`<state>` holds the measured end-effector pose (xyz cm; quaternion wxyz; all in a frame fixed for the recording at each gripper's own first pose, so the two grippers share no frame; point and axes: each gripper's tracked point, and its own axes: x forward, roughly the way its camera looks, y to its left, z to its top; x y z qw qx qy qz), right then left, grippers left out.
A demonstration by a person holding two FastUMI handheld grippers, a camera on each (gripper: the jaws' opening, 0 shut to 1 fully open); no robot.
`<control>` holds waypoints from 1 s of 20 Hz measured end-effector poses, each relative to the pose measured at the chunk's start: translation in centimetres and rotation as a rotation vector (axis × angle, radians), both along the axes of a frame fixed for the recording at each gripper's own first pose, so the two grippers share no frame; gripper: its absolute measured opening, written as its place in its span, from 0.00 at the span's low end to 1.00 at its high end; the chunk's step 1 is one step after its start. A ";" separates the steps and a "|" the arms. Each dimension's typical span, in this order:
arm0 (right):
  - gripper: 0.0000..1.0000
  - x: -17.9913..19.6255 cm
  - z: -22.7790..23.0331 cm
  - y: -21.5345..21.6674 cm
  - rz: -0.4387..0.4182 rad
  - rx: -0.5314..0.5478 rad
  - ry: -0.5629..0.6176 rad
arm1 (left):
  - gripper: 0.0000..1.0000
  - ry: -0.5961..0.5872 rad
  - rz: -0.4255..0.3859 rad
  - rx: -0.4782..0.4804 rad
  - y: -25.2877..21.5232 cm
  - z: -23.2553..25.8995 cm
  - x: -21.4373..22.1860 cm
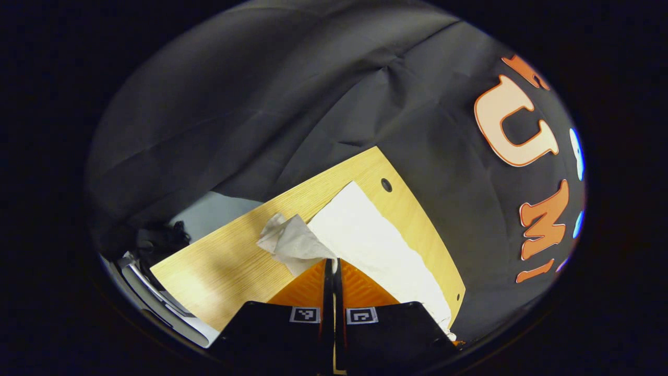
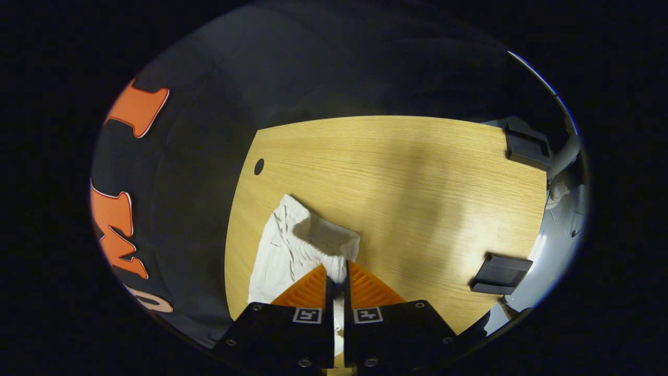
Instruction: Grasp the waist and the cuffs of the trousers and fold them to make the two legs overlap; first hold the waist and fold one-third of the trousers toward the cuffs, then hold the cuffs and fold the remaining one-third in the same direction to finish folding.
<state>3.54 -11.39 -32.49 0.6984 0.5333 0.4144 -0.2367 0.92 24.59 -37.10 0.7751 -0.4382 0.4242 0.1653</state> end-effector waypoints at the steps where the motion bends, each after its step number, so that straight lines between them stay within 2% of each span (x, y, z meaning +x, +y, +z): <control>1: 0.08 0.6 0.6 0.0 0.006 -0.005 -0.005 | 0.05 -0.005 -0.009 0.000 0.1 0.2 0.7; 8: 0.07 3.1 2.6 0.7 -0.016 0.017 0.033 | 0.06 -0.030 -0.090 -0.008 0.5 1.0 7.2; 12: 0.07 5.3 4.0 1.3 -0.060 0.060 0.049 | 0.07 -0.004 -0.163 -0.016 0.3 -0.5 10.3; 16: 0.07 7.6 5.1 2.1 -0.102 0.124 0.040 | 0.07 0.041 -0.191 -0.029 -0.2 -1.4 12.5; 19: 0.08 8.9 4.9 2.4 -0.107 0.153 0.047 | 0.05 0.063 -0.227 0.004 -0.6 -1.8 14.1; 20: 0.12 9.4 4.6 2.4 -0.101 0.157 0.052 | 0.05 0.062 -0.238 0.003 -0.9 -1.8 14.8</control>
